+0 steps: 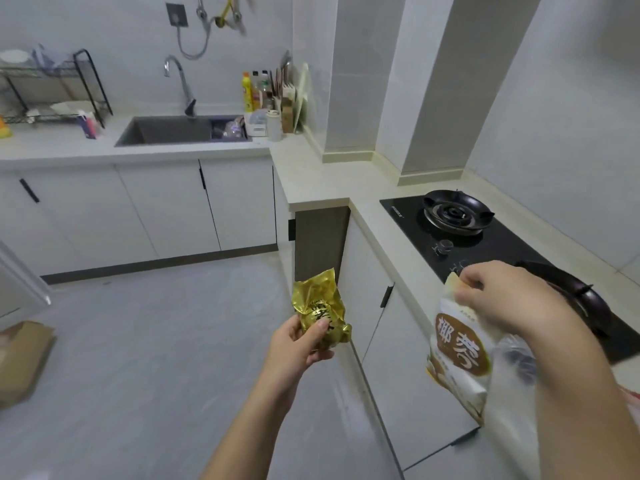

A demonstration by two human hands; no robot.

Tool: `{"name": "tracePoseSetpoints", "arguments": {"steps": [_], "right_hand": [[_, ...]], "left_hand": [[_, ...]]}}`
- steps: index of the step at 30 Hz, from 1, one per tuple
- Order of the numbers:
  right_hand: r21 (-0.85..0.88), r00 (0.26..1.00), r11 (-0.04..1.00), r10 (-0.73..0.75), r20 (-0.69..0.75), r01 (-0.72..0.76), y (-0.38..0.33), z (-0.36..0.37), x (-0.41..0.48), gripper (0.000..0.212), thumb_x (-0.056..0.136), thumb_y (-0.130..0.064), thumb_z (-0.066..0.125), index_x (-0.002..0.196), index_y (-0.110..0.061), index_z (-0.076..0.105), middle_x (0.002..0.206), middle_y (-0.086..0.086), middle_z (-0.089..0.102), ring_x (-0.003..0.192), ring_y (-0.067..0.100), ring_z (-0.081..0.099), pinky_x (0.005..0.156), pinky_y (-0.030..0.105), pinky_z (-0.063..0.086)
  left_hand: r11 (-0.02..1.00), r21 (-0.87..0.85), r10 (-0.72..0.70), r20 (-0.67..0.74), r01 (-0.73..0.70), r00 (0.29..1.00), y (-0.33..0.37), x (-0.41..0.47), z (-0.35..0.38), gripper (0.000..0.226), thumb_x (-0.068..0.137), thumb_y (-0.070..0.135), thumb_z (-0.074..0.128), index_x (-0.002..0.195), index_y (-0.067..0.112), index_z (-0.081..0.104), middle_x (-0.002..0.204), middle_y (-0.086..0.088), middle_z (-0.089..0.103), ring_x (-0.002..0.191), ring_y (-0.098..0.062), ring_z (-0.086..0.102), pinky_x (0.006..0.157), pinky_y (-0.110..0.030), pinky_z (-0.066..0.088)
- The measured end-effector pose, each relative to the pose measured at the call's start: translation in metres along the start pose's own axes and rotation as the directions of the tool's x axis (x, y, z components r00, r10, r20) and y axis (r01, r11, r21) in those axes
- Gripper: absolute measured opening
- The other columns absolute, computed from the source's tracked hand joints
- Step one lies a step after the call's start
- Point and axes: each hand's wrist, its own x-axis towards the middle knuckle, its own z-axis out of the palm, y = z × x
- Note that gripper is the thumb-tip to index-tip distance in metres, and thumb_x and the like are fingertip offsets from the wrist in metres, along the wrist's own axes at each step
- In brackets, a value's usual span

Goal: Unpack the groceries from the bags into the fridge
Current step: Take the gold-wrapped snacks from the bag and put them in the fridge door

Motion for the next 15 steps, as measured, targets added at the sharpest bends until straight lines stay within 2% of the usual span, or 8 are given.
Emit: {"name": "tracePoseSetpoints", "arguments": {"steps": [4, 7, 9, 13, 15], "right_hand": [[0.046, 0.992, 0.992, -0.116, -0.043, 0.118, -0.053, 0.007, -0.005, 0.021, 0.093, -0.031, 0.056, 0.073, -0.025, 0.055, 0.075, -0.002, 0.061, 0.076, 0.025, 0.061, 0.069, 0.039, 0.050], [0.109, 0.963, 0.959, -0.252, -0.091, 0.261, -0.104, 0.012, -0.006, 0.019, 0.093, -0.029, 0.054, 0.075, -0.028, 0.055, 0.076, -0.004, 0.062, 0.074, 0.020, 0.060, 0.063, 0.034, 0.046], [0.167, 0.928, 0.914, -0.350, -0.130, 0.369, -0.138, 0.015, -0.005, 0.018, 0.094, -0.028, 0.055, 0.077, -0.027, 0.057, 0.075, -0.005, 0.062, 0.071, 0.015, 0.059, 0.060, 0.032, 0.044], [0.290, 0.829, 0.777, -0.532, -0.174, 0.559, -0.208, 0.020, -0.002, 0.009, 0.095, -0.033, 0.057, 0.091, -0.027, 0.062, 0.082, -0.012, 0.062, 0.077, 0.009, 0.059, 0.071, 0.037, 0.054], [0.325, 0.764, 0.697, -0.621, -0.171, 0.639, -0.243, 0.022, -0.003, 0.007, 0.096, -0.032, 0.057, 0.094, -0.029, 0.062, 0.085, -0.012, 0.062, 0.076, 0.008, 0.060, 0.065, 0.032, 0.052]], "left_hand": [[0.999, -0.008, 0.036, -0.045, -0.037, 0.998, 0.013, -0.012, -0.034, 0.028, 0.086, 0.023, 0.068, 0.109, 0.008, 0.066, 0.098, -0.008, 0.075, 0.086, -0.019, 0.071, 0.067, -0.027, 0.056], [0.997, -0.026, 0.070, -0.118, -0.073, 0.991, 0.026, -0.024, -0.066, 0.034, 0.082, 0.027, 0.069, 0.110, 0.009, 0.066, 0.099, -0.006, 0.075, 0.090, -0.021, 0.072, 0.068, -0.027, 0.057], [0.994, -0.038, 0.096, -0.177, -0.104, 0.980, 0.038, -0.032, -0.087, 0.043, 0.076, 0.032, 0.070, 0.112, 0.008, 0.065, 0.101, -0.009, 0.075, 0.091, -0.023, 0.072, 0.069, -0.029, 0.057], [0.984, -0.018, 0.163, -0.307, -0.177, 0.938, 0.064, -0.052, -0.130, 0.051, 0.072, 0.036, 0.072, 0.114, 0.008, 0.064, 0.101, -0.009, 0.075, 0.092, -0.023, 0.072, 0.072, -0.032, 0.058], [0.976, 0.016, 0.206, -0.385, -0.216, 0.900, 0.077, -0.064, -0.152, 0.052, 0.072, 0.038, 0.072, 0.114, 0.009, 0.064, 0.103, -0.008, 0.075, 0.096, -0.023, 0.071, 0.076, -0.034, 0.059]]}}
